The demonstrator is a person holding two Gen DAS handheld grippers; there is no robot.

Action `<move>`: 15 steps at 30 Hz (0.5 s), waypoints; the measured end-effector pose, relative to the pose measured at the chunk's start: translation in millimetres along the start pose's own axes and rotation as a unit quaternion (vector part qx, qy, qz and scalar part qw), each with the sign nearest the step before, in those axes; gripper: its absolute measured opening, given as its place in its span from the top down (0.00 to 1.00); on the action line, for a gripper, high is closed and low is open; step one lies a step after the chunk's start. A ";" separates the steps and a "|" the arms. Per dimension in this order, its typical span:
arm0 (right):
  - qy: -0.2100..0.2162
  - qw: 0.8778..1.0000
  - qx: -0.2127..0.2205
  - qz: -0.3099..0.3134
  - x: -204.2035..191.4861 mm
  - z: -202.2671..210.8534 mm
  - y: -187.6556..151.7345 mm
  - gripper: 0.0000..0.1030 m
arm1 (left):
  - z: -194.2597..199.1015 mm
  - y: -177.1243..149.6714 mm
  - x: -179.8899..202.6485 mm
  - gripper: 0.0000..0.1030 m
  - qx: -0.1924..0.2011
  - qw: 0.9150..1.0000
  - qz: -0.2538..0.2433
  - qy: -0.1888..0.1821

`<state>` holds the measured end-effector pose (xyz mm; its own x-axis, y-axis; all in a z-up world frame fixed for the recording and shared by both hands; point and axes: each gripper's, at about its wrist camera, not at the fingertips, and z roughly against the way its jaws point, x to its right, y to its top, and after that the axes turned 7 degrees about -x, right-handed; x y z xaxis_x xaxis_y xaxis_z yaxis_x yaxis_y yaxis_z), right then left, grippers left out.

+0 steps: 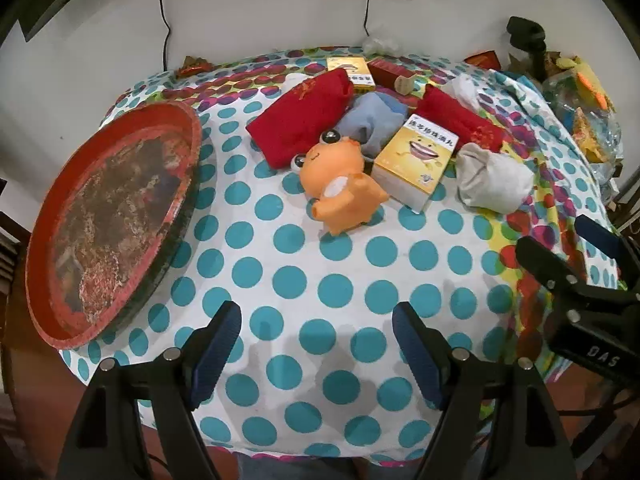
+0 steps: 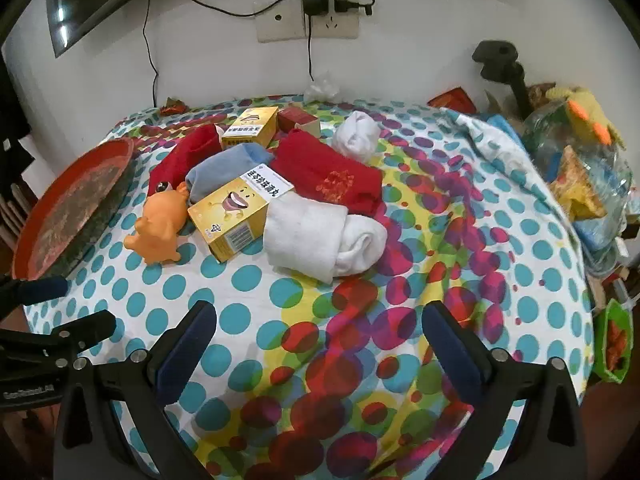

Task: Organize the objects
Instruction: 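Grasp the white rolled towel with the right tool while the left tool approaches the orange toy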

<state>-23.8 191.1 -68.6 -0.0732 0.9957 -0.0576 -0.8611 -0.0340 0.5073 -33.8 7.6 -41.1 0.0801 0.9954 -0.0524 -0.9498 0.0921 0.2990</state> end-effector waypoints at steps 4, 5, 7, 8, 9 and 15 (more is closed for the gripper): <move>-0.003 1.000 -0.001 0.003 0.3 -4.8 1.6 0.05 | -6.0 3.6 -1.1 0.22 -0.004 1.000 0.000 0.001; -0.004 1.000 -0.001 0.004 0.0 -6.1 2.3 0.06 | -7.5 4.9 -1.4 0.22 -0.006 1.000 0.000 0.001; -0.003 1.000 -0.002 0.007 -0.4 -8.5 4.3 0.11 | -10.3 7.3 -1.5 0.22 -0.009 1.000 -0.001 0.001; -0.001 1.000 -0.002 0.007 -0.4 -9.7 5.1 0.12 | -12.0 8.6 -1.8 0.22 -0.010 1.000 -0.001 -0.001; 0.002 1.000 -0.002 0.007 -0.6 -10.6 6.0 0.12 | -13.0 9.2 -1.7 0.22 -0.012 1.000 -0.002 -0.004; 0.008 1.000 -0.001 0.014 -1.9 -19.6 11.2 0.13 | -22.5 15.4 -7.3 0.22 -0.020 1.000 0.004 -0.009</move>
<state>-43.1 187.1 -79.7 -0.1056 0.9928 -0.0563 -0.8594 -0.0626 0.5075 -55.8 1.2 -57.6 0.0778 0.9964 -0.0321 -0.9620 0.0835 0.2601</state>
